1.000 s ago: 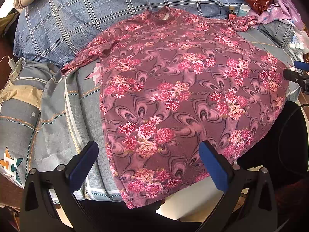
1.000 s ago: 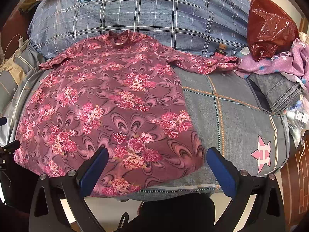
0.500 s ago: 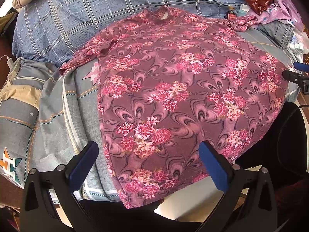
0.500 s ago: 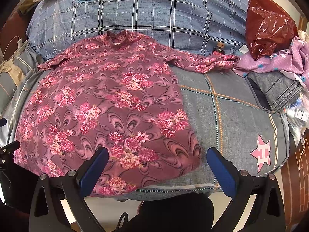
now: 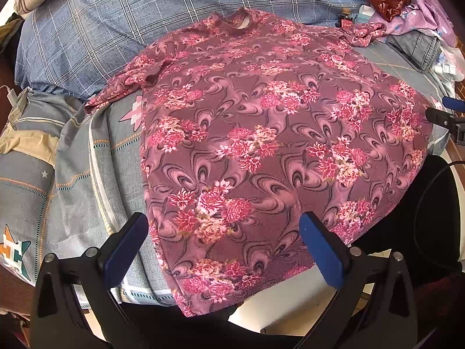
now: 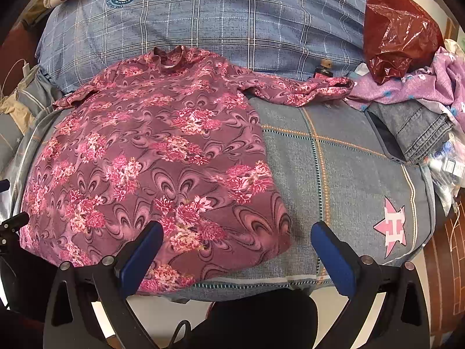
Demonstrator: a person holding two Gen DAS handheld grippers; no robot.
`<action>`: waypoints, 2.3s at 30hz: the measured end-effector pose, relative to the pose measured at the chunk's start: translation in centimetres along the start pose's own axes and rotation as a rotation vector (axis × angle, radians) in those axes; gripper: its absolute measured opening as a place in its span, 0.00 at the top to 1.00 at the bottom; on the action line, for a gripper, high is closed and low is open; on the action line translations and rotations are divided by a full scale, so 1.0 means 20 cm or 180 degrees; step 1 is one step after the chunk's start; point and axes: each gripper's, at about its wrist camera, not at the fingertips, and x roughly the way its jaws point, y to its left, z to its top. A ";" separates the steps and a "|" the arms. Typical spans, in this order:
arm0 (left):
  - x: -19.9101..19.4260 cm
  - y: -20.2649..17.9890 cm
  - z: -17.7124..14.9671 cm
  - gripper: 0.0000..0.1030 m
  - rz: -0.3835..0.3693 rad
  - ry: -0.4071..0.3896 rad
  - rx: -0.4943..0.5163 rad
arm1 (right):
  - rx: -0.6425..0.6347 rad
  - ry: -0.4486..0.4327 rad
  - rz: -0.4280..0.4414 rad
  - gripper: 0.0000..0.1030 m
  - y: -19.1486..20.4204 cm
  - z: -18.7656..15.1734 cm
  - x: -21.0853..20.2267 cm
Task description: Fold small clothes
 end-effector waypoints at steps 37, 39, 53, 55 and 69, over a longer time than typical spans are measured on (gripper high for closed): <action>0.29 0.36 -0.06 0.00 -0.0669 0.0777 -0.1287 | 0.0750 -0.0231 0.2098 0.65 -0.42 0.02 0.09; 0.32 0.37 -0.07 0.00 -0.0686 0.0835 -0.1323 | 0.0785 -0.0190 0.2025 0.22 -0.45 0.01 0.10; 0.35 0.34 -0.02 0.00 -0.0533 0.0904 -0.1273 | 0.0411 -0.0305 0.2443 0.94 -0.45 -0.06 0.03; 0.36 0.33 -0.01 0.00 -0.0464 0.0892 -0.1274 | 0.0517 -0.0290 0.2322 0.93 -0.50 -0.03 0.02; 0.31 0.49 0.18 0.00 -0.0395 0.0589 -0.1420 | 0.1045 0.0167 0.1403 0.68 -0.58 0.06 0.24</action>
